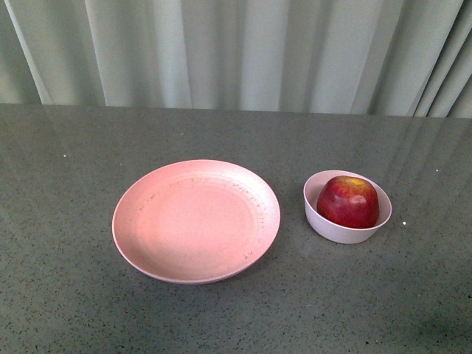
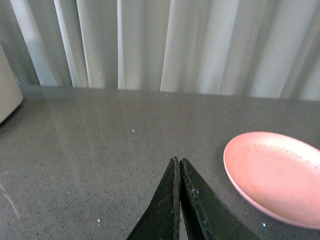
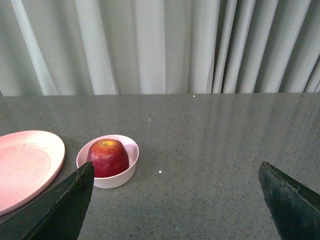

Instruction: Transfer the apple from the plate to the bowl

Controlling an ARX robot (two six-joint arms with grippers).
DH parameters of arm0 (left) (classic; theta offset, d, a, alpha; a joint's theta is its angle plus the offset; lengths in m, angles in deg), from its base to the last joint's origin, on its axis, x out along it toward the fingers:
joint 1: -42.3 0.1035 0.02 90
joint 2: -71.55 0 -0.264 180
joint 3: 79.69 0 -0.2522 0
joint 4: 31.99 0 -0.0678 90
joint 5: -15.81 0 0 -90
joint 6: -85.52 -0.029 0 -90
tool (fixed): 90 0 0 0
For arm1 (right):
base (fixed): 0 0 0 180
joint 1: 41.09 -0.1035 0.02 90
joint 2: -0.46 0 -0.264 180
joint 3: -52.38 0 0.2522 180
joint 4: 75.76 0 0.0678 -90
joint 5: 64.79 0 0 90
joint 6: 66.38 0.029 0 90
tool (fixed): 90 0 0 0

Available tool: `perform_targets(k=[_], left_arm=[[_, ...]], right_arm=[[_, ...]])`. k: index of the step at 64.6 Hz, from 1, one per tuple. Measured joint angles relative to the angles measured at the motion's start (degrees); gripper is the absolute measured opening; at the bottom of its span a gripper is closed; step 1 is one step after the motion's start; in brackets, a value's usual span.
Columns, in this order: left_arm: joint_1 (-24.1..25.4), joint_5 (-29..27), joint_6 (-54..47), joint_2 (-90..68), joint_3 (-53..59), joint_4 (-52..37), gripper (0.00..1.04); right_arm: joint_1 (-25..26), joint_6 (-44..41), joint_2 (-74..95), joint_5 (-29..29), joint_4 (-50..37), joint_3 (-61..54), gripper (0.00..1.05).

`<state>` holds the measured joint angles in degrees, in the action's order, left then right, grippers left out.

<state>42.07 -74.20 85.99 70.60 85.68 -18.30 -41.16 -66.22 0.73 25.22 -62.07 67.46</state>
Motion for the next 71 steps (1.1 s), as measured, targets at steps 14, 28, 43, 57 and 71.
perform_targets(k=[14,28,43,57,71], left_arm=[[0.0,0.0,0.0,0.1,0.0,0.1,0.03],[0.0,0.0,0.0,0.1,0.0,0.1,0.41],[0.0,0.0,0.0,0.1,0.0,0.1,0.84],[0.0,0.0,-0.1,0.1,0.0,0.1,0.96],[0.0,0.0,-0.1,0.1,0.0,0.1,0.96]], right_arm=[[0.0,0.0,0.0,0.0,0.0,0.0,0.96],[0.0,0.0,0.0,0.0,0.0,0.0,0.96],[0.0,0.0,0.0,0.0,0.0,0.0,0.96],[0.0,0.0,0.0,0.0,0.0,0.0,0.96],[0.0,0.0,0.0,0.0,0.0,0.0,0.96]])
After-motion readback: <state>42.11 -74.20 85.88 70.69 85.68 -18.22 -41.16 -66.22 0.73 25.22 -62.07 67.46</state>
